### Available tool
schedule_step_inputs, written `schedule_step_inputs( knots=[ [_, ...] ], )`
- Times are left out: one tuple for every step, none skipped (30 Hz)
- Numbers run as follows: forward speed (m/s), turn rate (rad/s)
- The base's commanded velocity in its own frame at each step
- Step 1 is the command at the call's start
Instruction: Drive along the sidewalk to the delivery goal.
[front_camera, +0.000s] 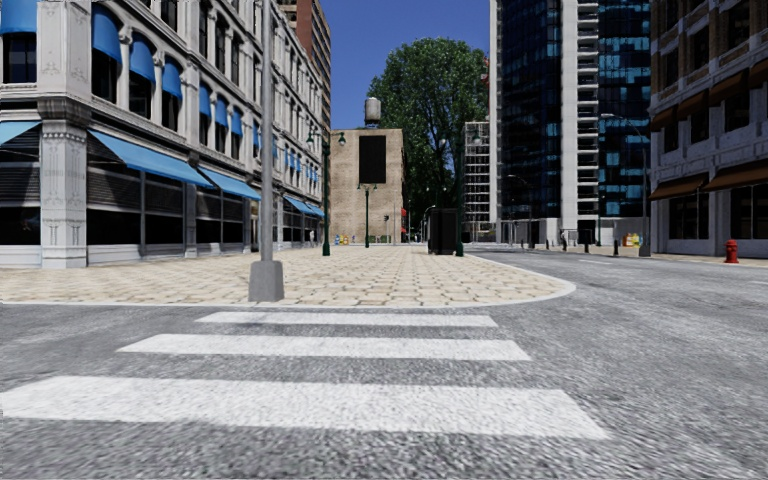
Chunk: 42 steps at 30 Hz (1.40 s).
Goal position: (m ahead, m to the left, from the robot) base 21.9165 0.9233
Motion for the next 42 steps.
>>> schedule_step_inputs(
  knots=[
    [2.00, 0.00],
    [2.00, 0.00],
    [2.00, 0.00],
    [2.00, 0.00],
    [2.00, 0.00],
    [2.00, 0.00],
    [2.00, 0.00],
    [2.00, 0.00],
    [2.00, 0.00],
    [2.00, 0.00],
    [2.00, 0.00],
    [2.00, 0.00],
    [2.00, 0.00],
    [2.00, 0.00],
    [2.00, 0.00],
    [2.00, 0.00],
    [2.00, 0.00],
    [2.00, 0.00],
    [2.00, 0.00],
    [2.00, 0.00],
    [2.00, 0.00],
    [2.00, 0.00],
    [2.00, 0.00],
    [2.00, 0.00],
    [2.00, 0.00],
    [2.00, 0.00],
    [2.00, 0.00],
    [2.00, 0.00],
    [2.00, 0.00],
    [2.00, 0.00],
    [2.00, 0.00],
    [2.00, 0.00],
    [2.00, 0.00],
    [2.00, 0.00],
    [2.00, 0.00],
    [2.00, 0.00],
    [2.00, 0.00],
    [2.00, 0.00],
    [2.00, 0.00],
    [2.00, 0.00],
    [2.00, 0.00],
    [2.00, 0.00]
  ],
)
